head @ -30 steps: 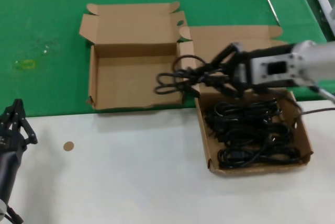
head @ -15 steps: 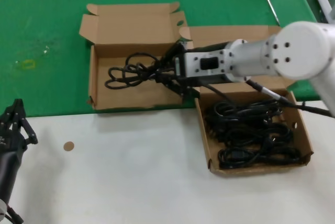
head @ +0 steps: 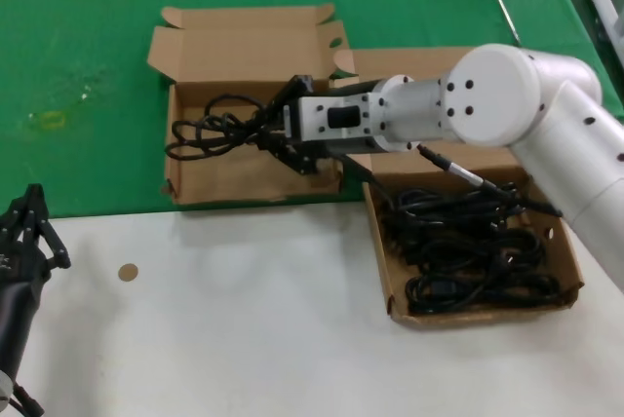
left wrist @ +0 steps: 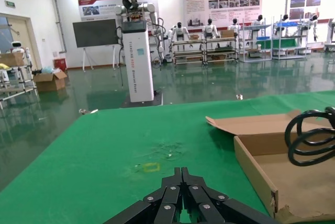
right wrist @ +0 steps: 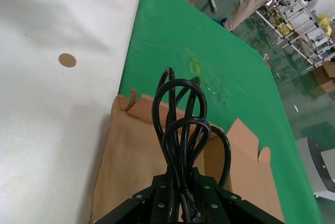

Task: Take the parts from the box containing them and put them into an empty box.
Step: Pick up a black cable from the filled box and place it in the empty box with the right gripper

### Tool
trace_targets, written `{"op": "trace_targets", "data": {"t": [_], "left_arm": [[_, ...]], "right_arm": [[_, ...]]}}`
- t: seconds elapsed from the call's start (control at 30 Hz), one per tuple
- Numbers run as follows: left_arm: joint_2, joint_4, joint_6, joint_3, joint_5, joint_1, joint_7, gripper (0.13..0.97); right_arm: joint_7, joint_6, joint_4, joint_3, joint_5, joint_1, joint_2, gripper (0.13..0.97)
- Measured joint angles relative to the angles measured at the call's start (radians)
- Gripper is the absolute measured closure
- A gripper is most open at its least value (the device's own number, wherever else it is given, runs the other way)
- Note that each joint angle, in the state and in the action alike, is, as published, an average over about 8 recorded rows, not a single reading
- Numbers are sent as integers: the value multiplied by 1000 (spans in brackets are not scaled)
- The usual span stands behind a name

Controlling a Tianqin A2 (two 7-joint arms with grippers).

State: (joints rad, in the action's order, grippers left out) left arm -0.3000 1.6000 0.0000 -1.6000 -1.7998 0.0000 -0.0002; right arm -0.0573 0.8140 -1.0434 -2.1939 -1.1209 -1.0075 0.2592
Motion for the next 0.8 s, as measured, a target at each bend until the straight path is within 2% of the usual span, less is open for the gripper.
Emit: {"op": "trace_targets", "data": {"t": [0.33, 0.8], "left_arm": [[0, 0, 0, 0, 0, 0, 0, 945], [0, 0, 0, 0, 0, 0, 0, 945]], "right_arm": [[-47, -38, 96, -2, -10, -23, -38, 889], [-185, -113, 276, 15, -63, -80, -93, 889]]}}
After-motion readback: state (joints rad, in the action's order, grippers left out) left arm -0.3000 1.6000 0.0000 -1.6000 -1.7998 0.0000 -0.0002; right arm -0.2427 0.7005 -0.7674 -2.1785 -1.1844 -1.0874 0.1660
